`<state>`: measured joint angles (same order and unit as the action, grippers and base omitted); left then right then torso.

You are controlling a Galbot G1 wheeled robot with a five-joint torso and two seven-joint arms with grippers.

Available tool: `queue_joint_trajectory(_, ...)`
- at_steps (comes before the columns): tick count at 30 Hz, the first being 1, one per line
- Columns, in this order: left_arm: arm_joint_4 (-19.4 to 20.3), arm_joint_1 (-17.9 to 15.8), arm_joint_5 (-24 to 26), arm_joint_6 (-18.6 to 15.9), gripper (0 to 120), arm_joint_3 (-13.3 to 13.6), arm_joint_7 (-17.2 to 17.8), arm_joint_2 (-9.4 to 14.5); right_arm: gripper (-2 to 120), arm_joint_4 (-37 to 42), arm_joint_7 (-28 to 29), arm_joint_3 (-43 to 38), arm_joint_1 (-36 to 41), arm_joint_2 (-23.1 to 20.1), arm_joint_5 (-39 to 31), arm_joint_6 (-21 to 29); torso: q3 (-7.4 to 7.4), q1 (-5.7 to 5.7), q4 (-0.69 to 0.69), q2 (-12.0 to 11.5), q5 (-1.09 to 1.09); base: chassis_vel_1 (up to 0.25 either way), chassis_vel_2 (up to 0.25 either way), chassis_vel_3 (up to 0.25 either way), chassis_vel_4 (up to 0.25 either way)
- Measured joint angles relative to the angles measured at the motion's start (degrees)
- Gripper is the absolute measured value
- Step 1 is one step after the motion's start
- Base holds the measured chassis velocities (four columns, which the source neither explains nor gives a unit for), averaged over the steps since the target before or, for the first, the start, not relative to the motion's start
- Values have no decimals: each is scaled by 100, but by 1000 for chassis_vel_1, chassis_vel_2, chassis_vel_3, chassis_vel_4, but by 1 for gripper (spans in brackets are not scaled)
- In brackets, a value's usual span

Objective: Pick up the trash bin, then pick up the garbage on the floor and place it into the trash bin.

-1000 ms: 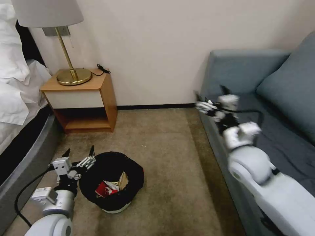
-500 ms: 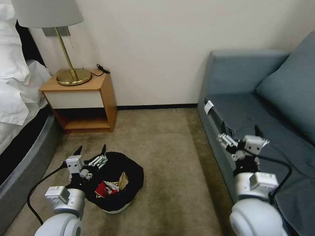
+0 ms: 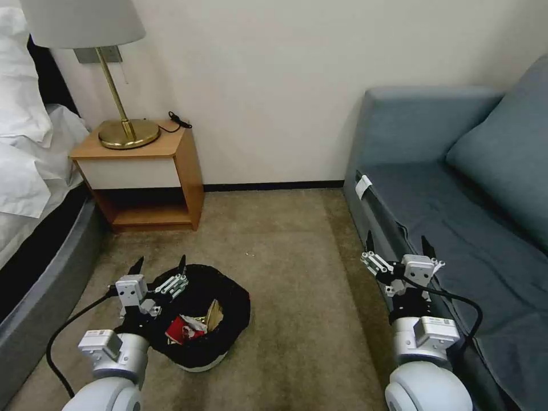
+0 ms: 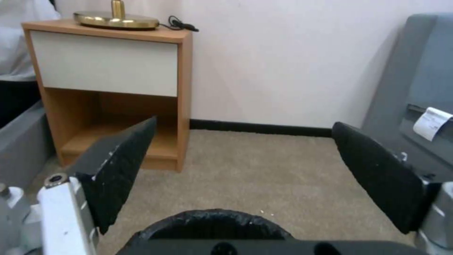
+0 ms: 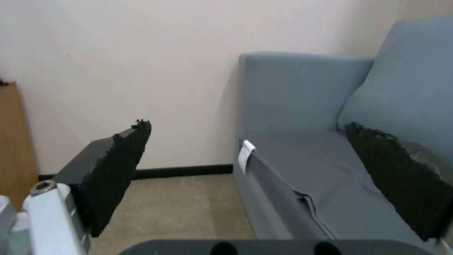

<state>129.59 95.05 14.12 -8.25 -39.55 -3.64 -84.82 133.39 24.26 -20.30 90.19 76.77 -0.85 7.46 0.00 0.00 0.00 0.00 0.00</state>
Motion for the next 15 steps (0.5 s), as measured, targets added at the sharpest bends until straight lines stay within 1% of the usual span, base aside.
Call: queue_joint_trajectory(15, -4, 21, -18, -3, 100, 25, 2, -30, 100, -38, -22, 6, 104, 23, 70, -87, 0, 0, 0, 0, 0, 0, 0, 0, 0)
